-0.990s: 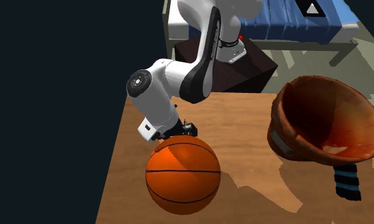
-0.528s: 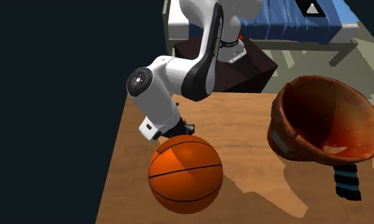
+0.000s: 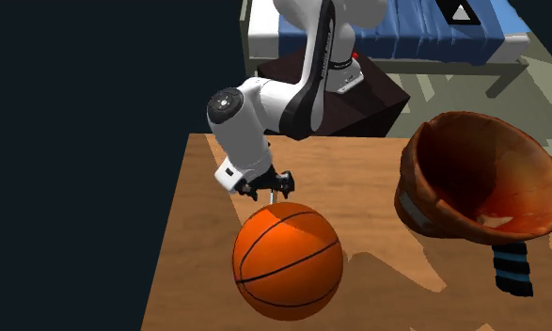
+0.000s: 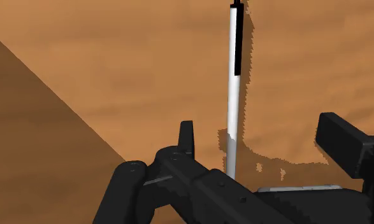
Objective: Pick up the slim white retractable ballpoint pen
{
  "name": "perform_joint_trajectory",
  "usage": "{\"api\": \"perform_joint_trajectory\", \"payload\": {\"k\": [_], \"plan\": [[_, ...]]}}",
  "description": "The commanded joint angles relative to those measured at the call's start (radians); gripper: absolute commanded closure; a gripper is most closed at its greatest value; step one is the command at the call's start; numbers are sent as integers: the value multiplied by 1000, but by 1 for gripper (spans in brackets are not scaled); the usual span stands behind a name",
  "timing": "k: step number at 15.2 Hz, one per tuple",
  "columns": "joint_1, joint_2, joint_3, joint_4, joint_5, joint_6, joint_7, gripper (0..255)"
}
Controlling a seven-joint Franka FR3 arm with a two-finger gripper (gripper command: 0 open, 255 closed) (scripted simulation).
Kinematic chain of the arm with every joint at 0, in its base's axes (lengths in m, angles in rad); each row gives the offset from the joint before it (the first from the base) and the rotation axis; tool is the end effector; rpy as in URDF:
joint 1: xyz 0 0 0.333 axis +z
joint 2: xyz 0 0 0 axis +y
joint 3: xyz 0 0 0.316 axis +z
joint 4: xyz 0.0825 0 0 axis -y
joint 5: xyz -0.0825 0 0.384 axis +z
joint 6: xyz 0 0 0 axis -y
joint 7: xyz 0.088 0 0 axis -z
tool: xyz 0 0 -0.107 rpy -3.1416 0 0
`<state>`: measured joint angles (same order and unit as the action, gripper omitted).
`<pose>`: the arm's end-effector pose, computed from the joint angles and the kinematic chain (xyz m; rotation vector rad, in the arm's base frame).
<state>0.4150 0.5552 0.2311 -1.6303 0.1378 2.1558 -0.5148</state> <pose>0.5539 0.4003 0.3038 -2.5153 -1.4582 0.0493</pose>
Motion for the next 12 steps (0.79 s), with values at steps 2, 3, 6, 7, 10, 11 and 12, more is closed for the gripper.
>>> {"api": "perform_joint_trajectory", "payload": {"k": [2, 3, 6, 7, 10, 11, 12], "plan": [[-22, -187, 3, -313, 15, 259, -35, 0], [-28, -240, 4, -406, 23, 342, -48, 0], [-40, -339, 9, -586, 44, 514, -80, 0], [-39, -328, 8, -588, 44, 526, -81, 0], [-37, -297, 7, -593, 42, 562, -84, 0], [-36, -286, 7, -594, 41, 574, -86, 0], [-36, -275, 7, -595, 41, 586, -87, 0]]}}
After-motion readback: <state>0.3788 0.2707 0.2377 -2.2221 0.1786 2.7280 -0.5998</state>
